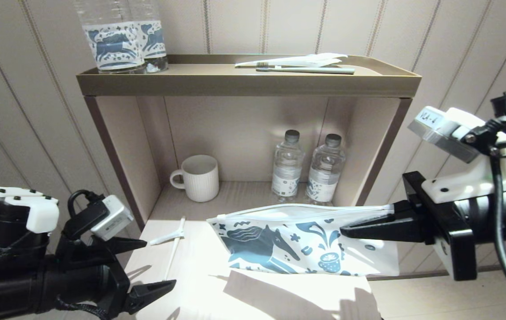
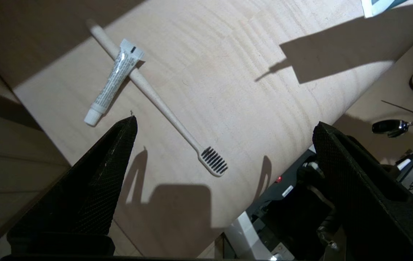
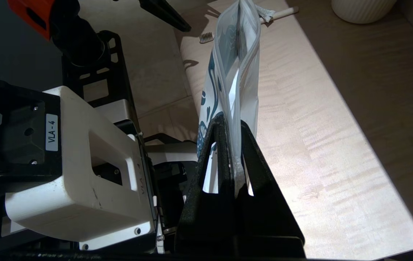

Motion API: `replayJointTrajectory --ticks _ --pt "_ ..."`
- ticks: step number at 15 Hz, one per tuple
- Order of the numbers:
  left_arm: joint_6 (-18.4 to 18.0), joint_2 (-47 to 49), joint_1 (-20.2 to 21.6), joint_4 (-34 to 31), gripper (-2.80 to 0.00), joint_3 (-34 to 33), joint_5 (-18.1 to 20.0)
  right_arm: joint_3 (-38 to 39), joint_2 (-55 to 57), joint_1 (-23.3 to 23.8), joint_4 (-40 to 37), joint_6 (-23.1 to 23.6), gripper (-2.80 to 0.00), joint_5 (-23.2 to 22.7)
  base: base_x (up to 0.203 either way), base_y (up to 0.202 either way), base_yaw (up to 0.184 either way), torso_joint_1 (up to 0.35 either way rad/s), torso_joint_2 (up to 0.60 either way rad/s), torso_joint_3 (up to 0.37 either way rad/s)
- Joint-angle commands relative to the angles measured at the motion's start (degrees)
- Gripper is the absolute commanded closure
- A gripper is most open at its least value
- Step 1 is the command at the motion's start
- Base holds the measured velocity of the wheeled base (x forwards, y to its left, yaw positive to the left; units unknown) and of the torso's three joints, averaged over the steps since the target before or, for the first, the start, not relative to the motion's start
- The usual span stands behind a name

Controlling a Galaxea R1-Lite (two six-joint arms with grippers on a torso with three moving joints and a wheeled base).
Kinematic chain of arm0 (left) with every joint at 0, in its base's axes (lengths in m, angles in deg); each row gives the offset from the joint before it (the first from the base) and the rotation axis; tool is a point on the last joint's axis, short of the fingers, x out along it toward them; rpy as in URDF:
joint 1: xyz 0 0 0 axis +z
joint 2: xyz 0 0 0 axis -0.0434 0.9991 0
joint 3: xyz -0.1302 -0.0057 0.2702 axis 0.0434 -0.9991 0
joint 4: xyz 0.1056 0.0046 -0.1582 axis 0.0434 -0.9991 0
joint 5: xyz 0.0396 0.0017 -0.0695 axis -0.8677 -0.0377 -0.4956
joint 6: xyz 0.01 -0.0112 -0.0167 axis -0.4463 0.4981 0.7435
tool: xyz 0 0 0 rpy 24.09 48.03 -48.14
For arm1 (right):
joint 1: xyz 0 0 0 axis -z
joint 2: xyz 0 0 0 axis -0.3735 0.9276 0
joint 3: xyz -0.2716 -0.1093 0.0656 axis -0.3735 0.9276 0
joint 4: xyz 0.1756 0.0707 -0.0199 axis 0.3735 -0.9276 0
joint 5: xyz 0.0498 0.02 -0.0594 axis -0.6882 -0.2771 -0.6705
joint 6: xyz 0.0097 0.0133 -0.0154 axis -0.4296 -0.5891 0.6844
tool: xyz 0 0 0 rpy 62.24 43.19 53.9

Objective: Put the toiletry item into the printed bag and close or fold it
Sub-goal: Pick up a toothbrush

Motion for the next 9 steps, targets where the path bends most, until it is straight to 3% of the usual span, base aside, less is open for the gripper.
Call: replayJointTrajectory --ticks 1,5,9 --pt "-0.07 5.20 -1.07 0.08 -2.80 1.17 -0.45 -0.18 0.54 0.07 -0.05 0.12 0.00 -0.24 0.000 0.000 0.000 0.000 0.00 0.000" --pt "1.28 10.76 -1.07 0.57 -2.80 1.04 -3.80 0.17 1.33 0.16 -0.05 0.12 0.00 -0.24 0.000 0.000 0.000 0.000 0.00 0.000" --pt "2.38 11.30 -0.53 3.04 -2.80 4.90 -4.26 0.09 2.30 -0.02 -0.05 0.20 0.00 -0.24 0.000 0.000 0.000 0.000 0.00 0.000"
